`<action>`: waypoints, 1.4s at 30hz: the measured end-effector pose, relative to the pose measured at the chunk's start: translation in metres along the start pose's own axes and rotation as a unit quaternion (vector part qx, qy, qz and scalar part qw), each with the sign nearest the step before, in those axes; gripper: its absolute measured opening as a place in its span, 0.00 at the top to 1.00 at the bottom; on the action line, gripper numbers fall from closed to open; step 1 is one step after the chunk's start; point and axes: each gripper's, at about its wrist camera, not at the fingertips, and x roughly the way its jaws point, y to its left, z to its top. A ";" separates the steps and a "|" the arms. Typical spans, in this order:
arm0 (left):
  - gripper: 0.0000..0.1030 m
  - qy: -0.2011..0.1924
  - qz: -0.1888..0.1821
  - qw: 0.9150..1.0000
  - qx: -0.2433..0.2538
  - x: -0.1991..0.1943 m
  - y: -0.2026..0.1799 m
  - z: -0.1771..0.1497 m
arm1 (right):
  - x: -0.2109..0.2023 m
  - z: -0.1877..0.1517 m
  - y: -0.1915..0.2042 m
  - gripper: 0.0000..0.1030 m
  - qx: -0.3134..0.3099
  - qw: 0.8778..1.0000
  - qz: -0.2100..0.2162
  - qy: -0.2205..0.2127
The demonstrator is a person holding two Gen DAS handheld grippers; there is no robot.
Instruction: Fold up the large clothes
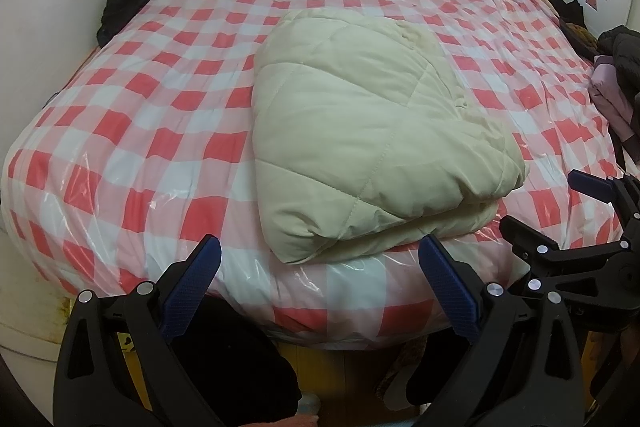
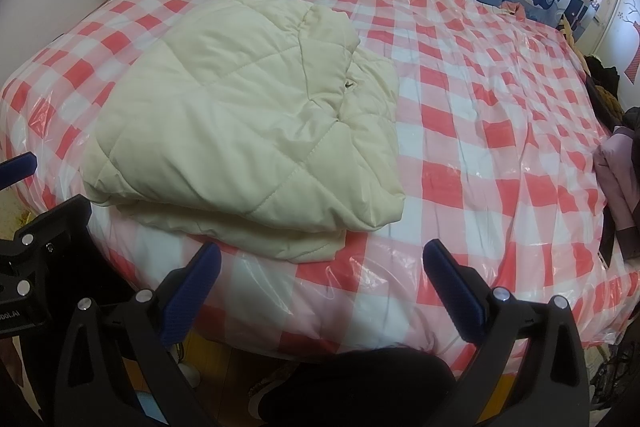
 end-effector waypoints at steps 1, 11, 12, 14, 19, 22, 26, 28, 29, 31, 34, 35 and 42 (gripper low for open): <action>0.08 0.000 0.000 1.000 0.000 0.000 0.001 0.000 | 0.000 0.000 0.000 0.05 0.000 1.000 0.000 0.000; 0.08 0.000 0.000 1.000 0.000 -0.001 -0.001 0.001 | 0.000 0.001 -0.001 0.05 0.000 1.000 0.001 0.001; 0.08 0.000 0.001 1.000 0.001 -0.002 0.001 0.001 | 0.001 -0.001 0.000 0.05 0.000 1.000 0.001 0.000; 0.08 0.000 0.001 1.000 0.001 -0.001 0.000 0.001 | 0.001 -0.001 0.000 0.05 0.000 1.000 0.001 0.000; 0.08 0.001 0.001 1.000 0.000 -0.002 0.000 0.001 | 0.001 0.000 -0.001 0.05 0.000 1.000 0.002 0.001; 0.08 0.001 0.001 1.000 0.001 -0.002 0.000 0.001 | 0.002 -0.001 0.000 0.05 -0.001 1.000 0.002 0.001; 0.08 0.001 0.003 1.000 0.003 -0.002 -0.001 0.002 | 0.001 0.000 -0.001 0.05 0.000 1.000 0.002 0.001; 0.08 0.001 0.001 1.000 0.001 -0.001 -0.002 0.002 | 0.002 -0.001 -0.001 0.05 0.000 1.000 0.002 0.001; 0.08 0.001 0.002 1.000 0.001 -0.001 -0.002 0.002 | 0.001 0.000 -0.002 0.05 0.000 1.000 0.002 0.001; 0.08 0.001 0.002 1.000 0.002 -0.001 -0.003 0.002 | 0.003 -0.001 0.000 0.05 0.000 1.000 0.002 0.002; 0.08 0.001 0.002 1.000 0.003 -0.001 -0.003 0.003 | 0.003 -0.001 -0.001 0.05 0.000 1.000 0.003 0.002; 0.08 0.000 0.002 1.000 0.003 -0.001 -0.003 0.003 | 0.004 -0.003 0.001 0.05 0.000 1.000 0.003 0.002; 0.08 0.014 -0.017 1.000 -0.005 0.004 0.013 -0.002 | 0.008 -0.005 0.004 0.05 -0.003 1.000 0.006 0.006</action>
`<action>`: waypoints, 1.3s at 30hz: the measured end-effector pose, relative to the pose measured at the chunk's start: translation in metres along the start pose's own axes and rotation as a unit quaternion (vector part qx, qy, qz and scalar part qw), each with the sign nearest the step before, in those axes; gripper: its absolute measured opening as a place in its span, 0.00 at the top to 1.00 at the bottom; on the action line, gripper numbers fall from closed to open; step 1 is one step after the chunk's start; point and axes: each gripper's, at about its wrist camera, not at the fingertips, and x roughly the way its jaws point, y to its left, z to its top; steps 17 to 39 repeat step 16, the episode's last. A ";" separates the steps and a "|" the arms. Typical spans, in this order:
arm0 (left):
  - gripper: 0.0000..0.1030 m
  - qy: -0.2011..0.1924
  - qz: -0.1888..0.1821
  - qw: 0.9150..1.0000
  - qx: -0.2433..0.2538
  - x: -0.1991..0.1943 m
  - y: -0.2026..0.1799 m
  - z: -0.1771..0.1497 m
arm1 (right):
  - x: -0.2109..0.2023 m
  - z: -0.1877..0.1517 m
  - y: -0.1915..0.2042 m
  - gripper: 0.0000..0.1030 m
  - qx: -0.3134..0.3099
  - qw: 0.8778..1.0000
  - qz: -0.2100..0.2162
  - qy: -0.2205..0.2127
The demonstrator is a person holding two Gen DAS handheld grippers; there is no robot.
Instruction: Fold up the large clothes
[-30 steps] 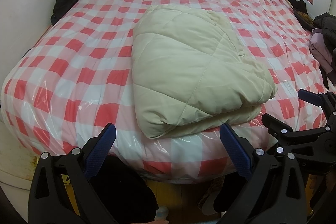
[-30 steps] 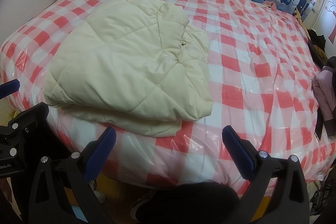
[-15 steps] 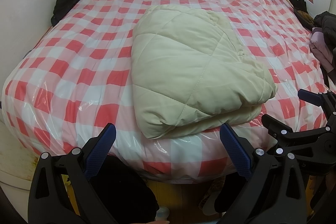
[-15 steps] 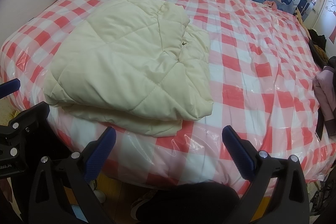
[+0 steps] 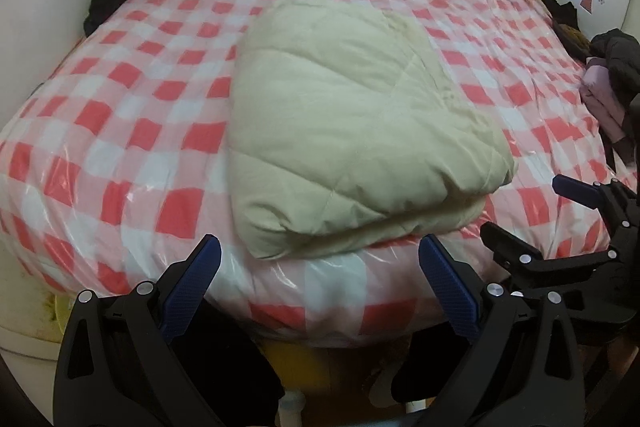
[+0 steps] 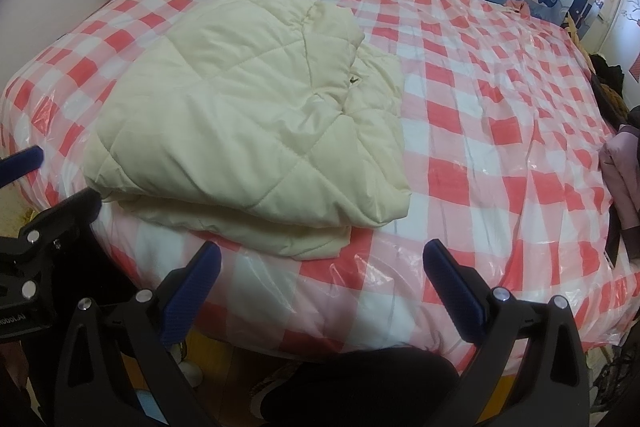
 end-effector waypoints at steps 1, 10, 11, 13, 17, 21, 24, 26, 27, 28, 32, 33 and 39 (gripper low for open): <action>0.08 -0.006 0.024 1.000 0.007 -0.002 0.000 -0.001 | 0.001 -0.001 0.001 0.05 0.000 1.000 0.001 0.001; 0.08 -0.024 0.068 0.997 0.003 -0.028 0.035 -0.007 | -0.008 -0.006 0.004 0.05 0.010 1.000 -0.002 -0.005; 0.08 -0.026 0.071 0.997 0.004 -0.032 0.038 -0.009 | -0.011 -0.007 0.006 0.05 0.010 1.000 -0.002 -0.006; 0.08 -0.033 0.076 0.997 0.006 -0.040 0.052 -0.012 | -0.014 -0.007 0.006 0.05 0.010 1.000 -0.002 -0.007; 0.08 -0.039 0.076 0.996 0.006 -0.054 0.078 -0.019 | -0.018 -0.007 0.008 0.05 0.008 1.000 -0.001 -0.007; 0.08 -0.039 0.076 0.996 0.006 -0.054 0.078 -0.019 | -0.018 -0.007 0.008 0.05 0.008 1.000 -0.001 -0.007; 0.08 -0.039 0.076 0.996 0.006 -0.054 0.078 -0.019 | -0.018 -0.007 0.008 0.05 0.008 1.000 -0.001 -0.007; 0.08 -0.039 0.076 0.996 0.006 -0.054 0.078 -0.019 | -0.018 -0.007 0.008 0.05 0.008 1.000 -0.001 -0.007; 0.08 -0.039 0.076 0.996 0.006 -0.054 0.078 -0.019 | -0.018 -0.007 0.008 0.05 0.008 1.000 -0.001 -0.007; 0.08 -0.039 0.076 0.996 0.006 -0.054 0.078 -0.019 | -0.018 -0.007 0.008 0.05 0.008 1.000 -0.001 -0.007; 0.08 -0.039 0.076 0.996 0.006 -0.054 0.078 -0.019 | -0.018 -0.007 0.008 0.05 0.008 1.000 -0.001 -0.007; 0.08 -0.039 0.076 0.996 0.006 -0.054 0.078 -0.019 | -0.018 -0.007 0.008 0.05 0.008 1.000 -0.001 -0.007; 0.08 -0.039 0.076 0.996 0.006 -0.054 0.078 -0.019 | -0.018 -0.007 0.008 0.05 0.008 1.000 -0.001 -0.007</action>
